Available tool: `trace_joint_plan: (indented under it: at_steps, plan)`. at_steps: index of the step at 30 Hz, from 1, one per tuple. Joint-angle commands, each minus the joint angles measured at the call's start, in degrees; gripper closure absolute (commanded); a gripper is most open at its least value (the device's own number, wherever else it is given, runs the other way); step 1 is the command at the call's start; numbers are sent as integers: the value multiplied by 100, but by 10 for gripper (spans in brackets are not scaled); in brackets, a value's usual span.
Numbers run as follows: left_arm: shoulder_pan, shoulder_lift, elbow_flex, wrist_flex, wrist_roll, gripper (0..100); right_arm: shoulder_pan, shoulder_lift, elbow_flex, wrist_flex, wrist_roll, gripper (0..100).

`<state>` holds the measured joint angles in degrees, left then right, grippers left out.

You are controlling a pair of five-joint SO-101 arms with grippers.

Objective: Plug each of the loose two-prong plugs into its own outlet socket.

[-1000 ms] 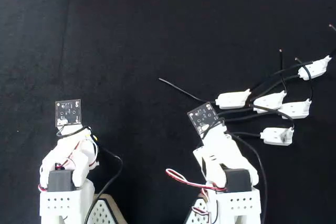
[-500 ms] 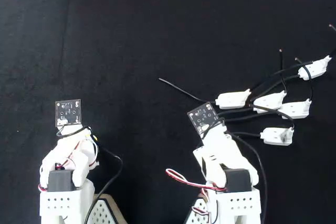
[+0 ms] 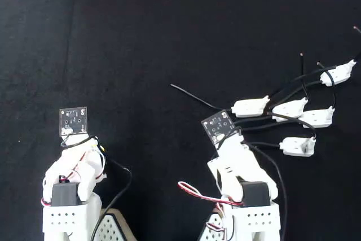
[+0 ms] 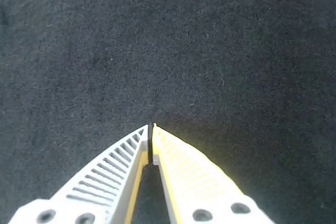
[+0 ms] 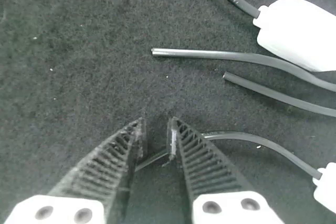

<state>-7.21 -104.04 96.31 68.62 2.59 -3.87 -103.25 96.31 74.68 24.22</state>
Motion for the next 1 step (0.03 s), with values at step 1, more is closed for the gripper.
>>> trace_joint_plan:
  at_steps: [1]
  plan:
    - [57,-9,101,-79,-35,970,70,-470,13,18,26,920]
